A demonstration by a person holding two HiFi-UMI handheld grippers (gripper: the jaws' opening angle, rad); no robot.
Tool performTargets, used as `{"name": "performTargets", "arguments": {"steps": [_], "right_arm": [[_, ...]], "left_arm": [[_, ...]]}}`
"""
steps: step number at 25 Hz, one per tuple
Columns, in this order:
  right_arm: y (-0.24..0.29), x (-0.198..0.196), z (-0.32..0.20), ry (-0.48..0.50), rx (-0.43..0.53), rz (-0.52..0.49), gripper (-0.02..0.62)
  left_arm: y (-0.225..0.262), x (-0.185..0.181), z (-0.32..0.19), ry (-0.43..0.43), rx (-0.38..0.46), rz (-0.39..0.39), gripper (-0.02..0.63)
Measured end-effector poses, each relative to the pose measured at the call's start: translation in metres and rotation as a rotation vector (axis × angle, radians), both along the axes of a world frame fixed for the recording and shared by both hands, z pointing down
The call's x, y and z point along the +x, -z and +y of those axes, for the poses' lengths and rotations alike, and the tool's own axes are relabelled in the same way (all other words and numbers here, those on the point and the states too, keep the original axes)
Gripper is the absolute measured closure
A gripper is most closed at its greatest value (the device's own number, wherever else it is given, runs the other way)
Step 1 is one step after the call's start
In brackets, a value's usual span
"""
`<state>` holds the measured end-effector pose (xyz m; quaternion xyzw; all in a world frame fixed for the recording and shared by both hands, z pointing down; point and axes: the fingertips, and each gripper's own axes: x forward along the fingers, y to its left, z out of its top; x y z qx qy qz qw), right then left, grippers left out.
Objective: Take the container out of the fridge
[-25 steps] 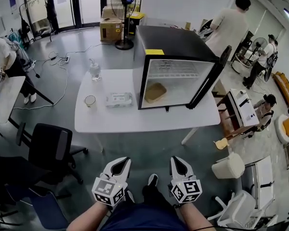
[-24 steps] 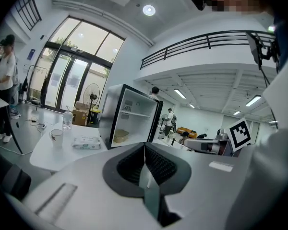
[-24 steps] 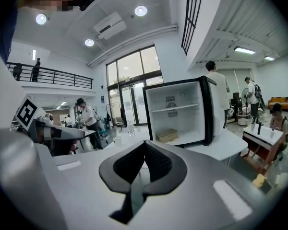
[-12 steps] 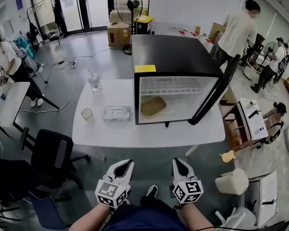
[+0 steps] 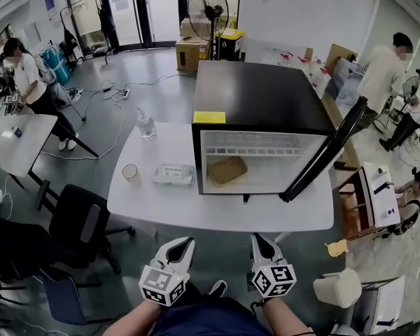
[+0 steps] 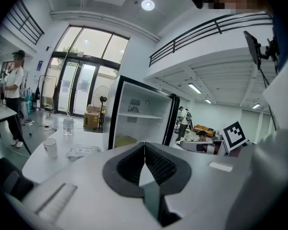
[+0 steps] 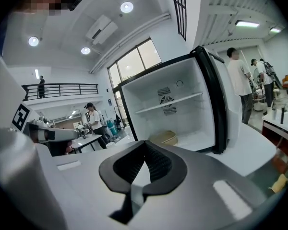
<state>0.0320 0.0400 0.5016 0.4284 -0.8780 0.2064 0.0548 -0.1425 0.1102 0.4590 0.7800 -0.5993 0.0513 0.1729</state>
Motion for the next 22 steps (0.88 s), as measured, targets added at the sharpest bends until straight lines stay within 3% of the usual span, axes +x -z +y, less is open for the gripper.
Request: {"name": "performTargets", "arguments": {"steps": [10, 22], "right_arm": [[-0.019, 0.001, -0.041, 0.001, -0.054, -0.019, 0.589], [-0.053, -0.008, -0.104, -0.129, -0.118, -0.017, 0.589]], "left_arm": [[-0.014, 0.002, -0.039, 0.014, -0.030, -0.001, 0.604], [-0.026, 0.004, -0.122, -0.156, -0.018, -0.033, 0.603]]}}
